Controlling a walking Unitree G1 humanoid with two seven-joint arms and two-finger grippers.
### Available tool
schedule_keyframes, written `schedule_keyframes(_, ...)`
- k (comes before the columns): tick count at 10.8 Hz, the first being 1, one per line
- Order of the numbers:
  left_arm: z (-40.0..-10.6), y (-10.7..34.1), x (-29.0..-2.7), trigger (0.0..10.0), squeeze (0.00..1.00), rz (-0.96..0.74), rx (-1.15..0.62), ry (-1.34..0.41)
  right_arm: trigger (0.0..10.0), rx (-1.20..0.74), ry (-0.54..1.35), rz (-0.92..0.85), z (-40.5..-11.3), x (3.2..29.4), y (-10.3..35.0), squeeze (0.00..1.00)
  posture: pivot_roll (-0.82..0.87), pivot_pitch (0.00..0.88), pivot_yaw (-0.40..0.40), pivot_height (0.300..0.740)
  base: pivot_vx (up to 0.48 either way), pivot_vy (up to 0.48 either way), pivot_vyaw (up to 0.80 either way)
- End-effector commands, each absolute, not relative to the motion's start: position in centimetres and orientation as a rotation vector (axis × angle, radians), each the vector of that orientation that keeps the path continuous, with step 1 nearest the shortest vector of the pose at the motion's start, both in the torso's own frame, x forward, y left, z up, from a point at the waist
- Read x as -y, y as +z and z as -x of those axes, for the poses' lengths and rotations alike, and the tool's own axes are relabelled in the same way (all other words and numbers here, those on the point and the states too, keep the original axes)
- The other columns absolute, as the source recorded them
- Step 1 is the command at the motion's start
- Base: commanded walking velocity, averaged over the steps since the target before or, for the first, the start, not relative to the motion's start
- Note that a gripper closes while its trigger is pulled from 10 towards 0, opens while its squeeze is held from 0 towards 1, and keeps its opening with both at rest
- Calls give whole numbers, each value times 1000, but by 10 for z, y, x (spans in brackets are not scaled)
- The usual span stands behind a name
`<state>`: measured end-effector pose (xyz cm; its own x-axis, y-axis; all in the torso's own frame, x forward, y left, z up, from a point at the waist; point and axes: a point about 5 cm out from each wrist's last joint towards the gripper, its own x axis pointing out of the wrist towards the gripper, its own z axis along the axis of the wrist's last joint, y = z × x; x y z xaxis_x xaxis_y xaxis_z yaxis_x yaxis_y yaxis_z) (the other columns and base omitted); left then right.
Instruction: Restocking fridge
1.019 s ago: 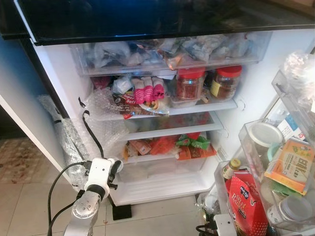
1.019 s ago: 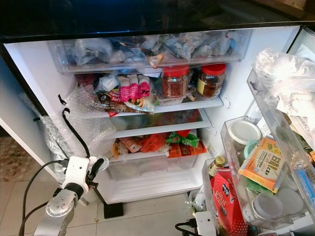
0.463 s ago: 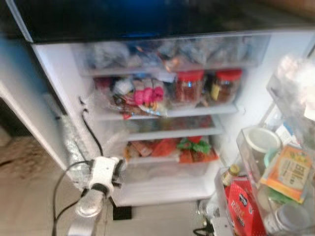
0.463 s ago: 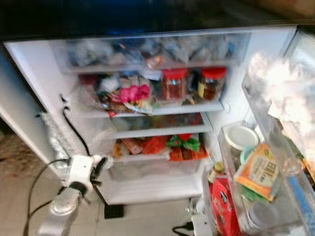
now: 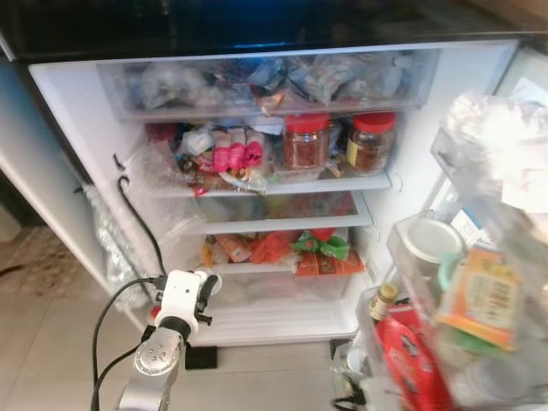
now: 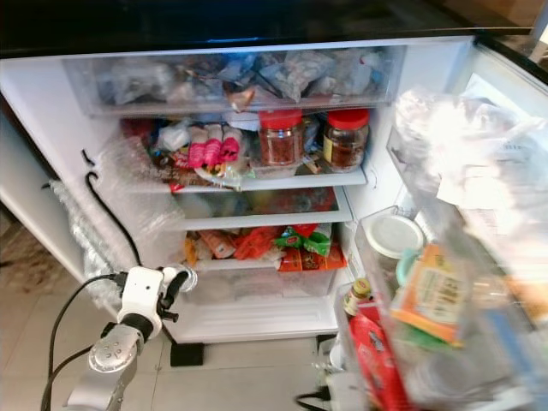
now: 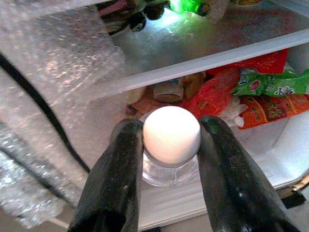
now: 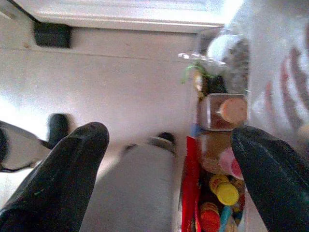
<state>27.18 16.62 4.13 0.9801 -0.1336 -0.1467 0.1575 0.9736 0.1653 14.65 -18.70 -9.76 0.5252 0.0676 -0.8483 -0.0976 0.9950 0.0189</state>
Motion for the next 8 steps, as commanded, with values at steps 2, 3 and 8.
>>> schedule_keyframes(2,-274,48,-171,10000,0,-194,-100,-140,10000,-996,64,42,-152,194,-95,0,-89,25,-9,740,0,0,0)
schedule_keyframes(3,-273,49,-170,10000,0,-193,-96,-141,10000,-996,65,41,-152,194,-95,0,-88,25,-9,740,0,0,0)
schedule_keyframes(8,-274,52,-170,10000,0,-192,-78,-138,10000,-996,66,43,-152,195,-95,0,-90,27,-10,740,0,0,0)
